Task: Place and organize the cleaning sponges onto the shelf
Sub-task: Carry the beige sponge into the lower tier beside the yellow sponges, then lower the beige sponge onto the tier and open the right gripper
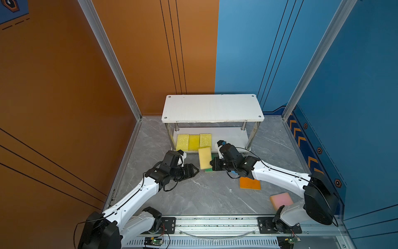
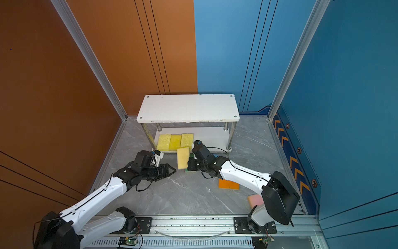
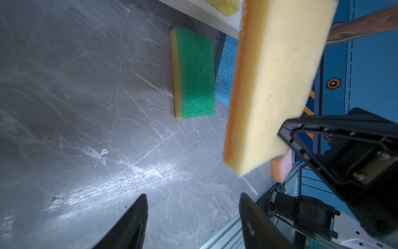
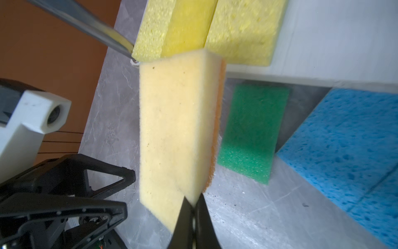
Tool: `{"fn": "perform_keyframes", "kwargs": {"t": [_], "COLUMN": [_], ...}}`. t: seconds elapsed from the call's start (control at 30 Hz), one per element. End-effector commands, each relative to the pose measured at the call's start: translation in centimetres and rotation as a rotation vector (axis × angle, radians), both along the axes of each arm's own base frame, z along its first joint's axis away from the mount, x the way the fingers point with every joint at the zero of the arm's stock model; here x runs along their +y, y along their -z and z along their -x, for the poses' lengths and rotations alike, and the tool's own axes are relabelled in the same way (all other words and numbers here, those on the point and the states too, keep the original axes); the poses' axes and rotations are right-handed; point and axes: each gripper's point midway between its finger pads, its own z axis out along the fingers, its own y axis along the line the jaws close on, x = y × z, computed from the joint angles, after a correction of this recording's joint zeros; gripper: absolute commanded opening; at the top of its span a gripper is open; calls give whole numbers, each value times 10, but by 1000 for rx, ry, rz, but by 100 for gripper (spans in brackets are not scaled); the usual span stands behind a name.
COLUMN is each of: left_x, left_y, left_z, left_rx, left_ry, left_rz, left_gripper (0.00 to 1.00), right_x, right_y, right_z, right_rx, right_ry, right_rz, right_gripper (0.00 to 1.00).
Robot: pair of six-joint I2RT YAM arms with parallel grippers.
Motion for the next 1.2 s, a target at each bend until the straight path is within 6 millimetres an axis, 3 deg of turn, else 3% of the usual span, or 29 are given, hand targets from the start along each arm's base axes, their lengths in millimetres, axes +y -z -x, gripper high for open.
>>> {"fn": "perform_keyframes", "kwargs": {"t": [0.0,0.1,0.23,0.37,0.8,1.17], "left_x": [7,14,20,27,36,37], "left_y": [-16,-19,-20,-19,-11,-7], "left_z": [3,2,2,4,7,8], "left_rx": [-20,-28,-29,-20,6,20], "left_ry": [-7,-25,-43,-63,-83,-81], "left_rz": [14,21,43,59,78,80], "left_gripper": [73,74,75,76,78,78], "right_x": [-37,-60,-75,-85,-78,-61], "right_y": [-9,-9,-13,-4,35,53], "right_z": [-20,-44,-73,-96,-137,-142], "right_rx": [-54,-65,-111,-116,-40,24], "right_ry": [100,160,179,195,169,128], "right_rz": [54,75,126,172,178,123], "right_gripper": [2,2,3,3,3,11]}}
